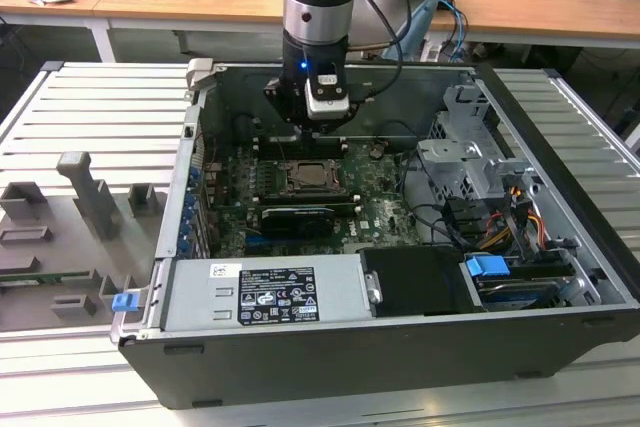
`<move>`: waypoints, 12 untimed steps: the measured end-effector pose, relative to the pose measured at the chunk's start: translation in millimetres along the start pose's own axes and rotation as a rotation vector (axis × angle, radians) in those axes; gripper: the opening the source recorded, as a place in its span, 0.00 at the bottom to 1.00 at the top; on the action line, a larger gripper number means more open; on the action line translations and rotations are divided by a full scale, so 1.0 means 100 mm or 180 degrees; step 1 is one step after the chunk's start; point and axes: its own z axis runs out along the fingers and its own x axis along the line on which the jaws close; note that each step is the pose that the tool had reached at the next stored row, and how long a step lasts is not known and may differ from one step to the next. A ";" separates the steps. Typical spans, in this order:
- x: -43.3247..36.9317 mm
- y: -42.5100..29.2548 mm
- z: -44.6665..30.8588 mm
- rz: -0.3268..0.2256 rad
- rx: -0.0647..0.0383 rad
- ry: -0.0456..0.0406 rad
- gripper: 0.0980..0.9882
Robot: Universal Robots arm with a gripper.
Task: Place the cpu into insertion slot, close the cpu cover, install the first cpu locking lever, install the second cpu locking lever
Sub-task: 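Install the first cpu locking lever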
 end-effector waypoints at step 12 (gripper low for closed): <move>0.000 -0.001 0.016 -0.0728 0.0016 0.0036 0.01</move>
